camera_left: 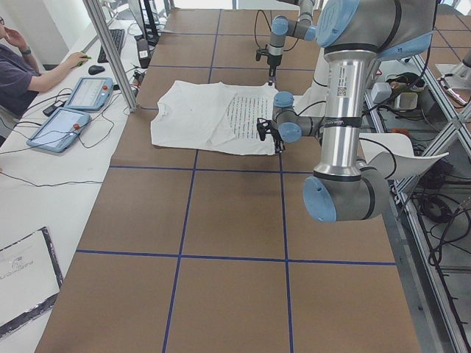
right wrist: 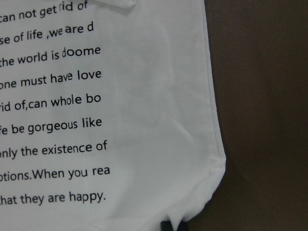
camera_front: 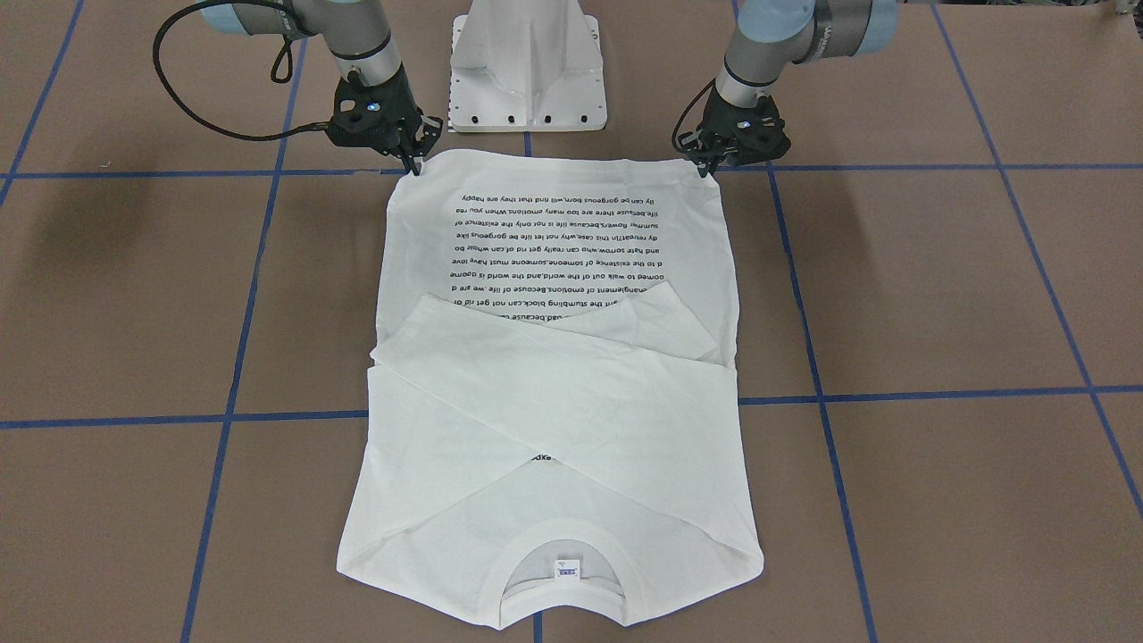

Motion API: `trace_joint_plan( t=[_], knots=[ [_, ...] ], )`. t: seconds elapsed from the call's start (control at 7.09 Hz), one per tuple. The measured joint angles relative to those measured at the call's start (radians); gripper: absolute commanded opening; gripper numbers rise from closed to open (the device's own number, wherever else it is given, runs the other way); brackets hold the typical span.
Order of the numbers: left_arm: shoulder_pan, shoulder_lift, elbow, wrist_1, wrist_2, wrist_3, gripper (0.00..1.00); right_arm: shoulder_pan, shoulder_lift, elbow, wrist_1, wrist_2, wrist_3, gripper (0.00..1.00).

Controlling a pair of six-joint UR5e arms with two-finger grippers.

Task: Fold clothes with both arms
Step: 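Grasp the hem corners nearest the robot with both grippers, then lift the hem with both grippers and fold it toward the collar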

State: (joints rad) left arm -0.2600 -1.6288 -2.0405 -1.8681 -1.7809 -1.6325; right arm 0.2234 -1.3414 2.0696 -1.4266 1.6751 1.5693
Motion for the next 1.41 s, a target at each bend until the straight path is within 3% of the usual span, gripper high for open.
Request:
trace_joint_plan(
  t=[0.42,0.85,1.41],
  knots=[
    [-0.006,0.005,-0.069,0.039,-0.003,-0.006,0.0,0.023,0.0,0.018,0.0,0.022,0.001,0.0],
    [-0.008,0.009,-0.199,0.171,-0.025,0.021,0.0,0.094,-0.017,0.065,0.001,0.12,-0.006,0.0],
    [0.044,-0.001,-0.347,0.249,-0.038,0.023,0.0,0.113,-0.077,0.189,0.0,0.253,-0.008,0.0]
  ],
)
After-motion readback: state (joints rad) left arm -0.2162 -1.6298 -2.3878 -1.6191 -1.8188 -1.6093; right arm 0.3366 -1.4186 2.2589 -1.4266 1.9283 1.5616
